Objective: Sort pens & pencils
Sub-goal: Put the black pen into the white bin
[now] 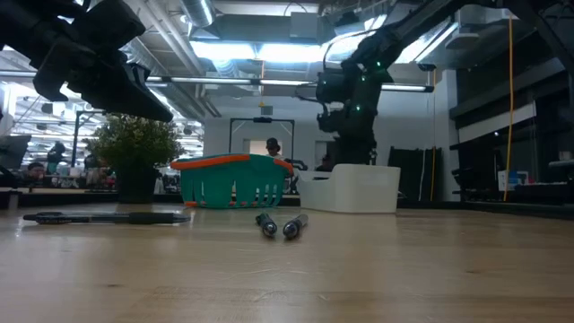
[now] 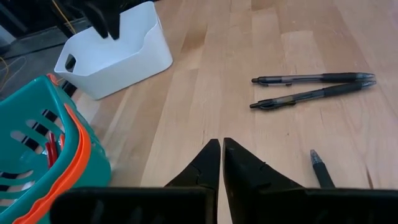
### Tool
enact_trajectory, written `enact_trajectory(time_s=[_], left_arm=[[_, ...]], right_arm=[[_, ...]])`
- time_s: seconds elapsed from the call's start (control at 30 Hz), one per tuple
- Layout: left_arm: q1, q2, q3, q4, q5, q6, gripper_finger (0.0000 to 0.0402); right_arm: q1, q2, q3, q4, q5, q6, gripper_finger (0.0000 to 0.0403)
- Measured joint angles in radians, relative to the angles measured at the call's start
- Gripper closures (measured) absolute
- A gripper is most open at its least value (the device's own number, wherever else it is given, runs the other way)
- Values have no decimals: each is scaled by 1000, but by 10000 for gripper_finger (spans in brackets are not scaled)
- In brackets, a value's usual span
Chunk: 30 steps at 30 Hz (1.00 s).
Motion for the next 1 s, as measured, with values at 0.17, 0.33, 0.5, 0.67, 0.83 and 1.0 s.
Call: enact_trajectory(time_s=[0.17, 0.33, 0.5, 0.67, 0.83, 1.0], left_arm=[[0, 0, 0, -7, 0, 0, 388], [0, 0, 0, -10, 0, -2, 388], [0, 0, 0, -10, 0, -3, 388], [0, 0, 0, -10, 1, -5, 388], [0, 0, 0, -10, 46, -5, 388], [0, 0, 0, -11, 74, -2, 388]], right_arm=[[18, -1, 113, -128, -50, 60, 214], [70, -3, 181, -169, -186, 157, 221], [153, -3, 186, -205, -236, 212, 228], [257, -3, 186, -256, -237, 265, 233], [371, -3, 186, -236, -163, 381, 234], [469, -3, 186, -187, 8, 575, 234]])
